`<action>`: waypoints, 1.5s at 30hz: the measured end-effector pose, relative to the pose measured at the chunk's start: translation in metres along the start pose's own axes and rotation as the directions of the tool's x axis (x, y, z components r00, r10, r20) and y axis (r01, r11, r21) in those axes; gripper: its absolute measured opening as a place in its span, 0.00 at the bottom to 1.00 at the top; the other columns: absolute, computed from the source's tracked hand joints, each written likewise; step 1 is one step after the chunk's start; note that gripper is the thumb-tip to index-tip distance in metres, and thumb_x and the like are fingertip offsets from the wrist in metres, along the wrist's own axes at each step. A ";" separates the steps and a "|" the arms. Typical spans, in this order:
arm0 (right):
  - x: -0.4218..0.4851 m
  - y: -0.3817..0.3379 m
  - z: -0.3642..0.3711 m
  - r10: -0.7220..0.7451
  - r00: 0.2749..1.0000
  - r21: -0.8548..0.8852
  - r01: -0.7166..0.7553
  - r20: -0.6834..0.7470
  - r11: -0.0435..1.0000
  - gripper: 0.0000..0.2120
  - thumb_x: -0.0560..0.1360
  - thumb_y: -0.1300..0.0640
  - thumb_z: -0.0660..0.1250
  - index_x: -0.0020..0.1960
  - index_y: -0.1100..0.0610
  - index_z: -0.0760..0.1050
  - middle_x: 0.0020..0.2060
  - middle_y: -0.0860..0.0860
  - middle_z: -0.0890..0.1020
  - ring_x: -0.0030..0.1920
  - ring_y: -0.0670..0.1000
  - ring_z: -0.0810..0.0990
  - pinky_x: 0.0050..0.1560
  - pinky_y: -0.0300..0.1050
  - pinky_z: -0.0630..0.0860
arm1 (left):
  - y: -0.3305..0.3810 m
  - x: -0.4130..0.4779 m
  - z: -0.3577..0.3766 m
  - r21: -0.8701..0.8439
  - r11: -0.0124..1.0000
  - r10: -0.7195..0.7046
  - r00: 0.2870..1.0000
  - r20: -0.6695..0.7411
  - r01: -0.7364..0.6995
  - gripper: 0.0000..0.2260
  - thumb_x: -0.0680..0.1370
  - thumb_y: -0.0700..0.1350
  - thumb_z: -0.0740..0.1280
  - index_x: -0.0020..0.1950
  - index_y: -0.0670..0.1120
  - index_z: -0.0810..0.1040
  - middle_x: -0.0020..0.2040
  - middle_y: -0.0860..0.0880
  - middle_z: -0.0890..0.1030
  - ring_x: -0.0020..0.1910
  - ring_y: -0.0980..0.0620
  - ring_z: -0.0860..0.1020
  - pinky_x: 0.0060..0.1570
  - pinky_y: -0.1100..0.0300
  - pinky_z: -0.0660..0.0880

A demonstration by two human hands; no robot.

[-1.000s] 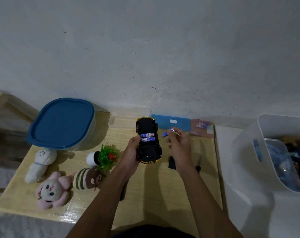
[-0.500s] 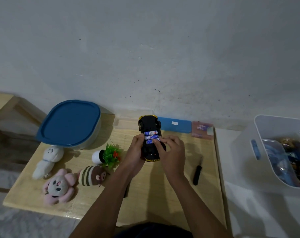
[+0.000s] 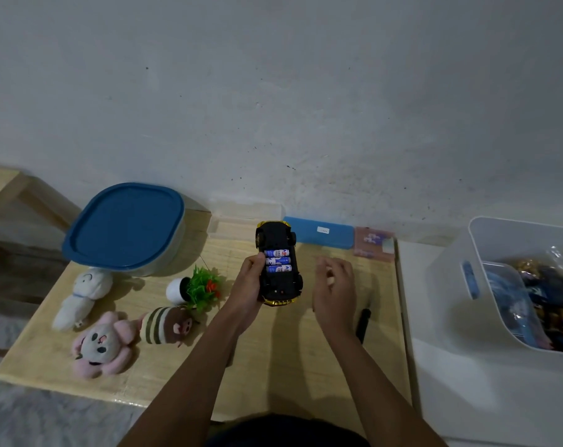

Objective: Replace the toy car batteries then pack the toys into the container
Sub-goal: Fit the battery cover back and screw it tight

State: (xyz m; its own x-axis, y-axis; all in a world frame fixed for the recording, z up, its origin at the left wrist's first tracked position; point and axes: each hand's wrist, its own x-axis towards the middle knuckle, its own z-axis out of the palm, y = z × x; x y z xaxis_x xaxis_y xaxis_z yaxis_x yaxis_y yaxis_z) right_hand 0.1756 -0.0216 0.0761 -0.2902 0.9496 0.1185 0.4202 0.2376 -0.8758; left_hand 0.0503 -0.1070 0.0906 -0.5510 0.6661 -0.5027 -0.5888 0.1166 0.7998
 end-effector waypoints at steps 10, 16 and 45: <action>0.019 0.070 -0.020 0.383 0.875 -0.721 -0.060 0.295 0.691 0.28 0.71 0.39 0.70 0.66 0.52 0.74 0.63 0.52 0.73 0.68 0.57 0.66 0.60 0.52 0.71 | -0.002 0.006 -0.006 0.008 1.000 -0.018 1.000 0.004 0.018 0.15 0.84 0.50 0.56 0.65 0.41 0.69 0.61 0.40 0.81 0.60 0.40 0.79 0.61 0.43 0.75; 0.026 0.081 -0.015 0.388 0.867 -0.607 -0.133 0.311 0.784 0.21 0.70 0.44 0.75 0.59 0.53 0.79 0.56 0.52 0.78 0.58 0.53 0.75 0.52 0.46 0.72 | -0.004 0.009 -0.007 -0.007 0.999 -0.035 0.999 0.000 0.035 0.13 0.84 0.50 0.57 0.61 0.43 0.71 0.61 0.40 0.80 0.61 0.39 0.79 0.62 0.41 0.75; 0.031 -0.040 -0.012 0.162 0.843 0.315 -0.361 0.513 0.878 0.05 0.72 0.58 0.75 0.48 0.55 0.83 0.45 0.47 0.85 0.44 0.38 0.83 0.41 0.29 0.75 | -0.005 -0.001 -0.012 -0.004 0.998 -0.067 0.990 0.124 0.068 0.20 0.83 0.54 0.56 0.69 0.41 0.68 0.64 0.37 0.78 0.61 0.37 0.78 0.53 0.45 0.78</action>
State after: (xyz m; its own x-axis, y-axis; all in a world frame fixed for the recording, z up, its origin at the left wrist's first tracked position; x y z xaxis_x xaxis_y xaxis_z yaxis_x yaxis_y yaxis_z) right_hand 0.1603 0.0010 0.1208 -0.6179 0.7339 -0.2822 0.2025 -0.1983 -0.9590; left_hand 0.0466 -0.1172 0.0834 -0.4326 0.7429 -0.5108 -0.6273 0.1589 0.7624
